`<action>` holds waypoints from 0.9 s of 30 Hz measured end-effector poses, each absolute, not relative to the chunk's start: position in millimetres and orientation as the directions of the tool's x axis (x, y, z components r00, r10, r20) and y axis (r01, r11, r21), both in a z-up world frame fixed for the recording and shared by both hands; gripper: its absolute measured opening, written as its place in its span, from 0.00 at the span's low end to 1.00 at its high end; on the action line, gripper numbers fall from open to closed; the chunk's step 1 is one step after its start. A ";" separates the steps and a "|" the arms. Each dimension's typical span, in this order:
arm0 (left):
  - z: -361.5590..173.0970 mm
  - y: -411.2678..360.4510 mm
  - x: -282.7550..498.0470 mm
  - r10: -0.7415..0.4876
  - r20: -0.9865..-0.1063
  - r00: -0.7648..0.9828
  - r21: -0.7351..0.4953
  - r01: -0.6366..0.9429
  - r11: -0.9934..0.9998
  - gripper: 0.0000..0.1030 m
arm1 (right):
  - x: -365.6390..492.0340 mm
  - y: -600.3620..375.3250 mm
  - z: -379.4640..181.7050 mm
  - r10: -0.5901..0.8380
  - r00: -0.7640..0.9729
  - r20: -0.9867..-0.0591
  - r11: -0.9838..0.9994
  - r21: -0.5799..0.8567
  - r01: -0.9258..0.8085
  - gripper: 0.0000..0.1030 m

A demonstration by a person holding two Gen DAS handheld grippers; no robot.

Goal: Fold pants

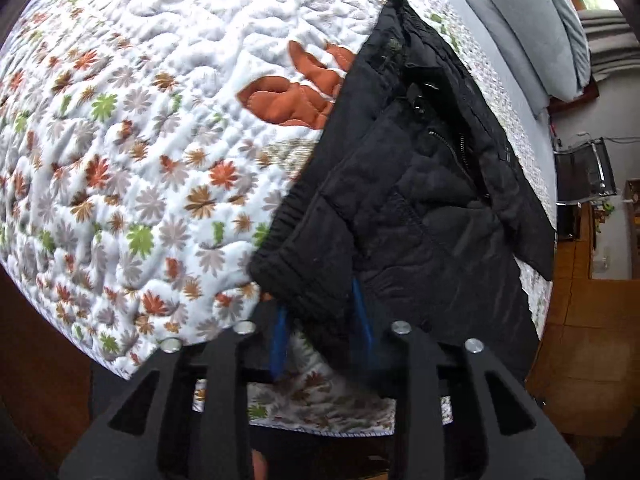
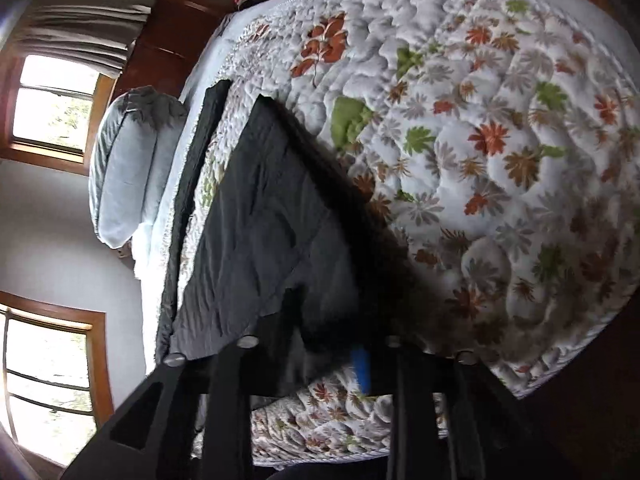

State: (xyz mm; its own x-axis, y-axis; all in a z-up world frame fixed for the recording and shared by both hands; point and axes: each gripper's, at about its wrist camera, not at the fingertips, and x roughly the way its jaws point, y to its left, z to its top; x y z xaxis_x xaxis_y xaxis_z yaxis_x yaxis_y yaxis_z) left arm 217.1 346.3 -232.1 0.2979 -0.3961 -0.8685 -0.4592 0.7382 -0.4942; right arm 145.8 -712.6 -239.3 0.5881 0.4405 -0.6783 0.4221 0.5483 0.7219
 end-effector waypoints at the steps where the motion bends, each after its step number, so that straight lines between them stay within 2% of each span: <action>1: -227.2 345.9 218.5 -0.385 -0.876 0.292 -0.481 -0.451 0.752 0.66 | 146.5 -712.7 -234.7 0.447 0.582 -0.679 0.552 0.722 0.418 0.49; 2: -219.2 344.8 217.0 -0.362 -0.889 0.282 -0.455 -0.442 0.773 0.80 | 146.8 -713.5 -223.3 0.444 0.570 -0.691 0.574 0.708 0.411 0.66; 3: -210.0 344.8 215.7 -0.309 -0.914 0.264 -0.399 -0.438 0.805 0.94 | 146.7 -714.6 -212.9 0.420 0.555 -0.718 0.606 0.677 0.418 0.73; 4: -197.3 343.0 215.5 -0.214 -0.946 0.245 -0.303 -0.424 0.853 0.93 | 146.7 -716.3 -201.0 0.371 0.536 -0.758 0.650 0.624 0.433 0.85; 5: -187.6 341.0 218.0 -0.141 -0.967 0.213 -0.218 -0.399 0.891 0.93 | 147.7 -718.8 -183.4 0.299 0.515 -0.804 0.711 0.547 0.442 0.87; 7: -167.8 341.1 226.2 -0.099 -0.967 0.235 -0.180 -0.357 0.917 0.93 | 155.2 -722.2 -154.7 0.237 0.507 -0.828 0.773 0.477 0.417 0.87; 9: -150.1 343.3 246.3 -0.103 -0.952 0.288 -0.204 -0.346 0.916 0.93 | 179.7 -717.6 -119.8 0.209 0.527 -0.824 0.829 0.435 0.351 0.87; 10: -139.7 343.1 268.0 -0.113 -0.938 0.327 -0.225 -0.328 0.917 0.93 | 203.9 -710.3 -101.2 0.230 0.541 -0.809 0.845 0.441 0.301 0.87; 12: -130.7 340.2 317.0 -0.171 -0.911 0.376 -0.281 -0.260 0.924 0.93 | 251.5 -696.3 -82.0 0.297 0.542 -0.786 0.846 0.479 0.232 0.96; 15: -136.3 337.0 383.1 -0.240 -0.897 0.371 -0.340 -0.233 0.911 0.93 | 342.5 -661.4 -67.0 0.381 0.516 -0.767 0.846 0.515 0.141 0.96; 21: -178.2 347.6 492.5 -0.289 -0.890 0.354 -0.395 -0.279 0.875 0.93 | 506.9 -607.0 -74.6 0.409 0.448 -0.795 0.875 0.481 0.057 0.97; 27: -219.8 351.1 532.4 -0.334 -0.914 0.230 -0.386 -0.243 0.890 0.92 | 621.4 -593.1 -110.5 0.348 0.386 -0.854 0.915 0.399 0.058 0.97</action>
